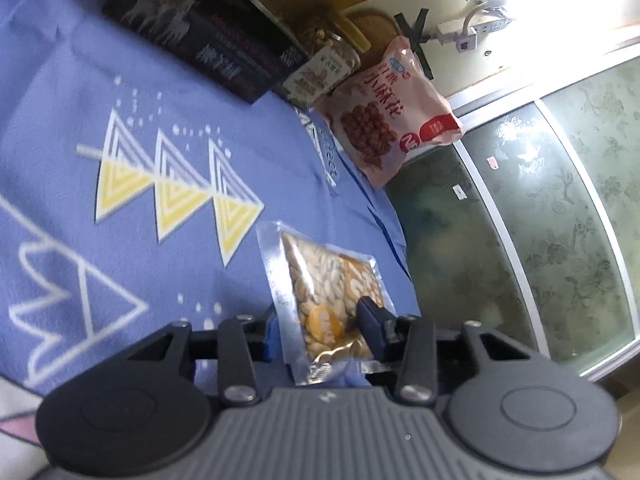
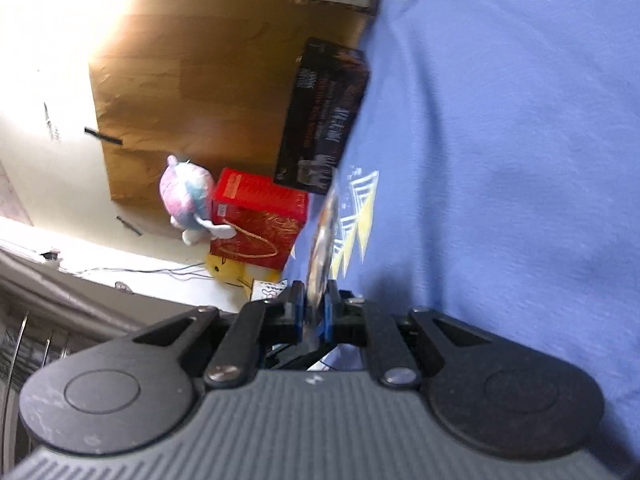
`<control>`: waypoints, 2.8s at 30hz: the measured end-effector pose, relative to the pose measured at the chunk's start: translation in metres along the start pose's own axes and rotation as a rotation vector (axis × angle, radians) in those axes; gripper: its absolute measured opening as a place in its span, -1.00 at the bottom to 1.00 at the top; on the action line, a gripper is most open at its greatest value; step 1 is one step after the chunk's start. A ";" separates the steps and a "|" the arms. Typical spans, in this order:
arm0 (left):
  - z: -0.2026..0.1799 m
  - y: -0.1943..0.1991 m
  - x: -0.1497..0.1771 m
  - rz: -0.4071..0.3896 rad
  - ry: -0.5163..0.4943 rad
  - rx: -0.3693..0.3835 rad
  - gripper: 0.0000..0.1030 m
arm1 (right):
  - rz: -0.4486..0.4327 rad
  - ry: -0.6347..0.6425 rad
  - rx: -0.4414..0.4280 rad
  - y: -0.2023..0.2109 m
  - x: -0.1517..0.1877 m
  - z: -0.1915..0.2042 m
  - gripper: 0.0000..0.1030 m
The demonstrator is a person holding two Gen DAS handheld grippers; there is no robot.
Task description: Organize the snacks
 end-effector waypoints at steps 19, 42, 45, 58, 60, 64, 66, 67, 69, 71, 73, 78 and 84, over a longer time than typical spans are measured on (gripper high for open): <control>0.038 -0.016 -0.246 -0.289 -0.258 -0.512 -0.05 | 0.002 0.724 0.199 -0.209 -0.138 0.110 -0.36; -0.024 0.021 -0.057 -0.358 -0.570 -0.633 0.78 | -0.286 0.872 0.444 -0.053 -0.044 0.032 0.22; -0.031 0.028 -0.041 -0.361 -0.551 -0.635 1.00 | -0.258 0.895 0.487 -0.039 -0.027 0.027 0.59; -0.048 0.042 -0.029 -0.391 -0.528 -0.823 1.00 | -0.238 0.842 0.435 -0.006 -0.002 0.045 1.00; -0.053 0.038 -0.030 -0.400 -0.547 -0.855 1.00 | -0.249 0.844 0.452 -0.002 -0.003 0.043 1.00; -0.060 0.031 -0.031 -0.424 -0.582 -0.920 1.00 | -0.258 0.785 0.463 0.010 -0.008 0.034 1.00; -0.060 0.028 -0.033 -0.426 -0.582 -0.947 1.00 | -0.267 0.764 0.468 0.015 -0.010 0.029 1.00; -0.059 0.026 -0.033 -0.422 -0.577 -0.956 1.00 | -0.270 0.755 0.474 0.017 -0.011 0.026 1.00; -0.059 0.024 -0.035 -0.427 -0.578 -0.970 1.00 | -0.269 0.731 0.478 0.019 -0.012 0.022 1.00; -0.058 0.023 -0.036 -0.445 -0.596 -1.006 1.00 | -0.270 0.720 0.479 0.021 -0.013 0.020 1.00; -0.058 0.023 -0.037 -0.454 -0.609 -1.026 1.00 | -0.274 0.721 0.493 0.024 -0.014 0.019 1.00; -0.057 0.020 -0.032 -0.404 -0.597 -0.985 0.99 | -0.309 0.732 0.502 0.038 -0.012 0.020 1.00; -0.048 0.011 -0.016 -0.307 -0.546 -0.937 1.00 | -0.329 0.705 0.483 0.047 -0.013 0.019 1.00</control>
Point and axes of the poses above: each gripper's, at about its wrist camera, not at the fingertips, and y roughly against the way its jaws point, z to its left, x to its underside, the point moved 10 cm from there along -y, roughly the way its jaws point, and after that the axes turned 4 degrees about -z, right-handed, at the moved point
